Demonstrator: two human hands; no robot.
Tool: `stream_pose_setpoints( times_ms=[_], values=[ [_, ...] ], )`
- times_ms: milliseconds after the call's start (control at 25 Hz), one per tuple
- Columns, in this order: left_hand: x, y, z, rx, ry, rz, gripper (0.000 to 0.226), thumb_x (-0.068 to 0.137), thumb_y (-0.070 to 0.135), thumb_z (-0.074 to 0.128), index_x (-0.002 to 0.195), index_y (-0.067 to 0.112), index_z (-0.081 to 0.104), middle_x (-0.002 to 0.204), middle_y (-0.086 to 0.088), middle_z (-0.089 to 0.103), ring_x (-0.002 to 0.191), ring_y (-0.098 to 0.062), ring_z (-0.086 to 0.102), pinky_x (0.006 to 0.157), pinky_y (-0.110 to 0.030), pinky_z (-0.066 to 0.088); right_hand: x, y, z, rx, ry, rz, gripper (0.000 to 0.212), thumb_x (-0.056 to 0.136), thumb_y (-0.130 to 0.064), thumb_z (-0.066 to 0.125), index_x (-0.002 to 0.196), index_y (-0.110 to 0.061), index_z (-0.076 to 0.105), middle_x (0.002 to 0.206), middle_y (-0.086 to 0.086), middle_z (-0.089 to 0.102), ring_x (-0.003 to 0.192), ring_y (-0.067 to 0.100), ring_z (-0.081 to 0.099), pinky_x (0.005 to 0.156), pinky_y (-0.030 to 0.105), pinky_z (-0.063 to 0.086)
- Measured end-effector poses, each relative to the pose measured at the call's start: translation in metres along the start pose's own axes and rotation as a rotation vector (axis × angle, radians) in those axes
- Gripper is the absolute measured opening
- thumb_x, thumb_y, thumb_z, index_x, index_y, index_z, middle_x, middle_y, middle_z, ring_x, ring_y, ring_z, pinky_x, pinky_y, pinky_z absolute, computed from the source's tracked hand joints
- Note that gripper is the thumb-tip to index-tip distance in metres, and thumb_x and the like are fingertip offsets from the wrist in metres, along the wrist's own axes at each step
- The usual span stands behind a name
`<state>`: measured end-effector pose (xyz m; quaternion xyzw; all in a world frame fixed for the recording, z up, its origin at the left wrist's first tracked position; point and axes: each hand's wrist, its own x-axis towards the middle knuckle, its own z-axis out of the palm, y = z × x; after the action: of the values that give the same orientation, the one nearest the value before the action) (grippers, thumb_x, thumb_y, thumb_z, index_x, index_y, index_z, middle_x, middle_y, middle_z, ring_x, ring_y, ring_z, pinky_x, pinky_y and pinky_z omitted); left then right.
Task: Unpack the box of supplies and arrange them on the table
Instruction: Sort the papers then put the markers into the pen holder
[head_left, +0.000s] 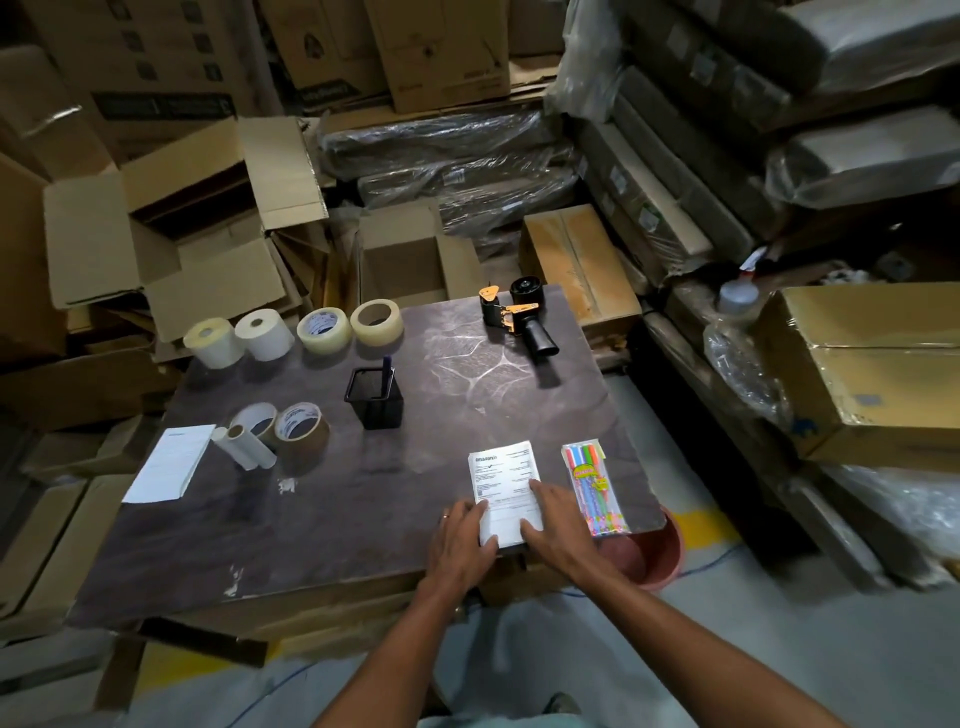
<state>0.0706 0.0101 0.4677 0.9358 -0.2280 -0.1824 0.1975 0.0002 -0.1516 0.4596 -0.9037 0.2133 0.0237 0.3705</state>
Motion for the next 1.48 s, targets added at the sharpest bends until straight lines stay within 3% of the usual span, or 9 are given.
stream_pose_setpoints(
  times_ms=[200, 320, 600, 720, 920, 1040, 1240, 1360, 1480],
  values=[
    [0.001, 0.002, 0.006, 0.07, 0.045, -0.017, 0.061, 0.088, 0.039, 0.056, 0.145, 0.023, 0.043, 0.136, 0.005, 0.044, 0.118, -0.019, 0.046, 0.098, -0.034, 0.045, 0.009, -0.017, 0.0, 0.165, 0.055, 0.104, 0.07, 0.073, -0.031, 0.068, 0.137, -0.014, 0.046, 0.129, 0.008, 0.056, 0.123, 0.031, 0.052, 0.099, 0.036, 0.042],
    [0.001, 0.001, 0.009, 0.068, 0.064, -0.026, 0.061, 0.087, 0.038, 0.058, 0.144, 0.025, 0.044, 0.137, 0.006, 0.044, 0.117, -0.018, 0.047, 0.099, -0.033, 0.044, 0.022, -0.021, -0.002, 0.351, 0.051, 0.268, 0.083, 0.075, -0.029, 0.075, 0.145, -0.012, 0.034, 0.139, 0.01, 0.05, 0.129, 0.03, 0.05, 0.104, 0.041, 0.044],
    [-0.002, -0.002, 0.012, 0.003, 0.101, -0.018, 0.058, 0.085, 0.036, 0.062, 0.141, 0.026, 0.047, 0.135, 0.006, 0.045, 0.118, -0.016, 0.046, 0.099, -0.033, 0.045, 0.043, -0.016, 0.003, 0.464, 0.02, 0.347, 0.041, 0.075, -0.026, 0.074, 0.112, -0.019, 0.056, 0.116, 0.005, 0.068, 0.1, 0.022, 0.067, 0.085, 0.041, 0.057],
    [-0.002, -0.005, 0.015, -0.046, 0.134, -0.002, 0.056, 0.084, 0.035, 0.065, 0.138, 0.025, 0.05, 0.133, 0.008, 0.047, 0.117, -0.014, 0.046, 0.098, -0.031, 0.047, 0.051, -0.02, 0.0, 0.43, -0.004, 0.421, 0.043, 0.075, -0.032, 0.07, 0.114, -0.013, 0.067, 0.114, 0.009, 0.071, 0.096, 0.024, 0.068, 0.084, 0.041, 0.059],
    [0.002, -0.01, 0.014, -0.128, 0.149, -0.004, 0.053, 0.079, 0.034, 0.071, 0.128, 0.028, 0.054, 0.126, 0.012, 0.05, 0.113, -0.011, 0.049, 0.094, -0.029, 0.049, 0.038, -0.035, 0.009, 0.04, 0.042, 0.281, 0.051, 0.081, -0.035, 0.063, 0.125, -0.013, 0.049, 0.129, 0.009, 0.043, 0.123, 0.028, 0.038, 0.103, 0.04, 0.041],
    [0.006, -0.011, 0.013, -0.162, 0.123, -0.023, 0.052, 0.075, 0.034, 0.073, 0.124, 0.029, 0.055, 0.123, 0.012, 0.05, 0.112, -0.012, 0.05, 0.092, -0.03, 0.051, 0.039, -0.041, 0.014, 0.14, 0.005, 0.281, 0.05, 0.08, -0.026, 0.065, 0.122, -0.011, 0.043, 0.127, 0.01, 0.041, 0.115, 0.028, 0.047, 0.096, 0.038, 0.046],
    [0.014, -0.018, 0.013, -0.223, 0.083, -0.029, 0.056, 0.065, 0.039, 0.074, 0.117, 0.037, 0.054, 0.116, 0.015, 0.049, 0.108, -0.014, 0.054, 0.087, -0.036, 0.055, 0.039, -0.032, -0.002, 0.428, 0.065, 0.256, 0.034, 0.082, -0.015, 0.061, 0.113, -0.019, 0.048, 0.113, 0.005, 0.065, 0.101, 0.026, 0.063, 0.079, 0.033, 0.049],
    [0.015, -0.014, 0.009, -0.41, 0.101, -0.072, 0.077, 0.068, 0.038, 0.078, 0.136, 0.043, 0.041, 0.123, 0.012, 0.045, 0.11, -0.014, 0.055, 0.088, -0.036, 0.057, 0.035, -0.025, -0.01, 0.526, 0.092, 0.17, 0.033, 0.086, -0.013, 0.062, 0.115, -0.022, 0.05, 0.111, 0.0, 0.065, 0.1, 0.018, 0.064, 0.079, 0.033, 0.057],
    [0.022, 0.006, -0.012, -0.954, 0.151, -0.268, 0.09, 0.084, 0.026, 0.076, 0.153, 0.035, 0.019, 0.135, -0.003, 0.05, 0.11, -0.019, 0.061, 0.091, -0.04, 0.056, 0.034, -0.029, -0.025, 0.685, 0.061, 0.137, 0.038, 0.09, -0.008, 0.065, 0.122, -0.021, 0.05, 0.112, -0.004, 0.064, 0.1, 0.013, 0.065, 0.079, 0.028, 0.058]
  ],
)
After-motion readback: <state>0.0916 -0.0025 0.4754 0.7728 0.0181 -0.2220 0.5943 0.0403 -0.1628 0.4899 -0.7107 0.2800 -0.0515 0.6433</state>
